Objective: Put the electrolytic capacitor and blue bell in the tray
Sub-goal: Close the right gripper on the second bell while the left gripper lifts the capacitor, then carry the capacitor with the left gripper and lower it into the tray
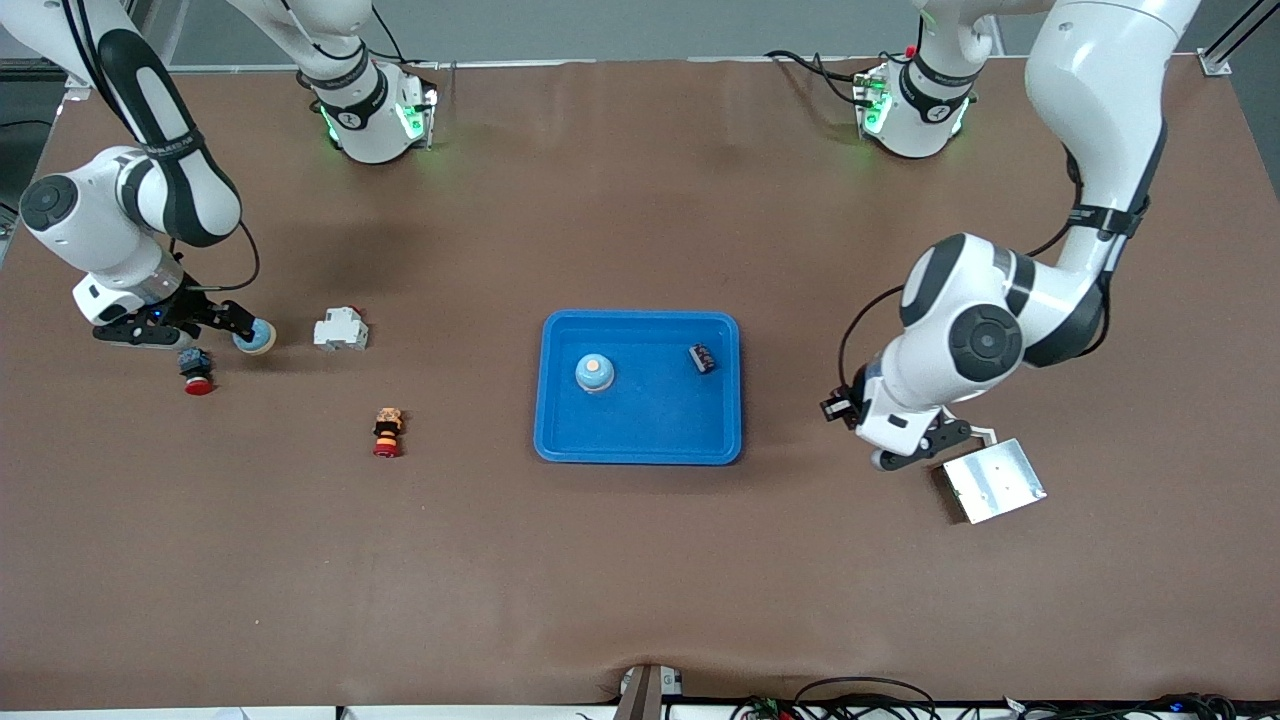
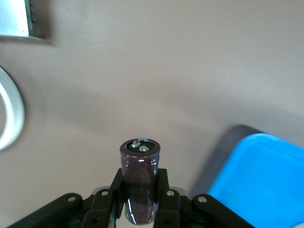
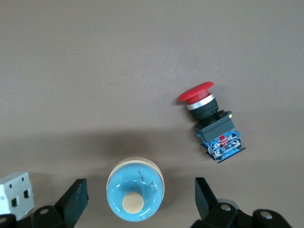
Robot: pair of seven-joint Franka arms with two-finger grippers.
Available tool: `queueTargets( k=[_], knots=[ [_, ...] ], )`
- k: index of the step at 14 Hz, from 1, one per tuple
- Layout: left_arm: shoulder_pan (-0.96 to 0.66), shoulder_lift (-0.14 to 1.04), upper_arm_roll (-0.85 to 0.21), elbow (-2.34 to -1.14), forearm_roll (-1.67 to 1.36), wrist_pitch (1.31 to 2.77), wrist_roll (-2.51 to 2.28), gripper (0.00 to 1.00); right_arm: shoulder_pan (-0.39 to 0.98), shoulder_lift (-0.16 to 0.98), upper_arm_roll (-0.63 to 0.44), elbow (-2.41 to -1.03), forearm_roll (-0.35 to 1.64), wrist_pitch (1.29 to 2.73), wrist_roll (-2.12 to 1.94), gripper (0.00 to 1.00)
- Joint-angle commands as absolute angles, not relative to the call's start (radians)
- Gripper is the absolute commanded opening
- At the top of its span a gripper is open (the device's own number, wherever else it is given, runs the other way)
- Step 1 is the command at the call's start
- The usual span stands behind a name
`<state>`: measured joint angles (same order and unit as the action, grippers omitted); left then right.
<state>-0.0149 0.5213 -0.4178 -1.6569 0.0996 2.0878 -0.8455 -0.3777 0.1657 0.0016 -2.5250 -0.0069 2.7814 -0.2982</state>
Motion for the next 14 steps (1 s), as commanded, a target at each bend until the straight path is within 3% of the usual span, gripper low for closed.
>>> queueTargets(
  k=[1,5,14],
  knots=[
    [-0.072,0.609,-0.416,-1.530,0.107,2.060,-0.957,0.00,-0.402,0.170,0.017,-2.543,0.011,2.810,-0.325,1.00],
    [-0.146,0.661,-0.411,-1.490,0.114,2.068,-1.072,0.00,-0.400,0.216,0.017,-2.566,0.011,2.887,-0.325,1.00],
    [-0.264,0.753,-0.403,-1.459,0.120,2.201,-1.265,0.00,-0.397,0.248,0.018,-2.568,0.011,2.893,-0.314,1.00]
  ],
)
